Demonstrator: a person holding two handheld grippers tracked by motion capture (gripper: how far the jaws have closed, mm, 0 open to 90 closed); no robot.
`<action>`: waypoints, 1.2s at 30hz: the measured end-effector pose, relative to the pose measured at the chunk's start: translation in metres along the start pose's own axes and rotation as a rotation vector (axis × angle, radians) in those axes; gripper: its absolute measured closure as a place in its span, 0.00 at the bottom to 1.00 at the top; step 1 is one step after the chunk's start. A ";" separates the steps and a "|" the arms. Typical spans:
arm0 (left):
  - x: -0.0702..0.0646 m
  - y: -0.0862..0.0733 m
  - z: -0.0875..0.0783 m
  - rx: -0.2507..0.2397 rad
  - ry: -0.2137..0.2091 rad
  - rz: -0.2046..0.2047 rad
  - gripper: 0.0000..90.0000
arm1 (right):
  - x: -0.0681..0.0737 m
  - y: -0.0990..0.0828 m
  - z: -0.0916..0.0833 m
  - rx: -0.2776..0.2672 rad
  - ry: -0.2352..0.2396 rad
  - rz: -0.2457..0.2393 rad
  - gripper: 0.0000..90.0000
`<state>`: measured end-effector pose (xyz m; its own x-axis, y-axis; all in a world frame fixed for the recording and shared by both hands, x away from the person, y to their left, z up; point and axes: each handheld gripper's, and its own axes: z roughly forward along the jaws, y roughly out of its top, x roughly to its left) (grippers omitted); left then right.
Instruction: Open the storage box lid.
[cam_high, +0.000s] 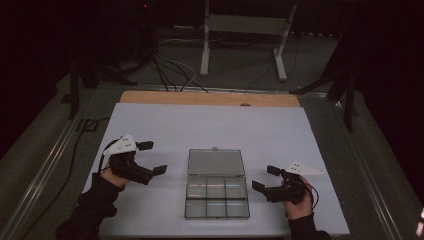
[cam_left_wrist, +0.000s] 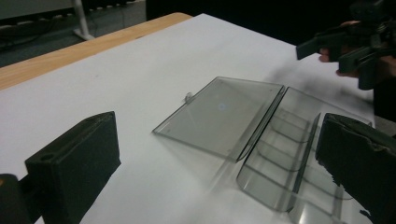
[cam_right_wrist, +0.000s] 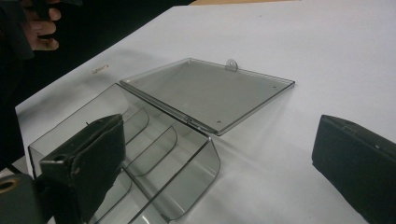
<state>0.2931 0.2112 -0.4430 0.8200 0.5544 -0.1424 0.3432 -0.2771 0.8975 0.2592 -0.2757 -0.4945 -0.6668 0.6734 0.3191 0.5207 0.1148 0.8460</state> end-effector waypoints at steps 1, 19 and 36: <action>0.002 -0.002 -0.002 -0.003 0.010 -0.002 0.01 | 0.000 0.000 0.000 -0.002 0.004 0.003 0.03; 0.026 -0.040 -0.032 0.068 0.094 -0.050 0.01 | -0.001 -0.001 -0.001 -0.001 0.013 0.008 0.03; 0.047 -0.066 -0.039 0.158 0.155 -0.152 0.02 | -0.001 0.000 -0.002 -0.008 0.005 0.006 0.03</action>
<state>0.2911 0.2863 -0.4924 0.6774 0.7095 -0.1940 0.5345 -0.2936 0.7926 0.2588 -0.2778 -0.4935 -0.6664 0.6704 0.3263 0.5205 0.1050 0.8474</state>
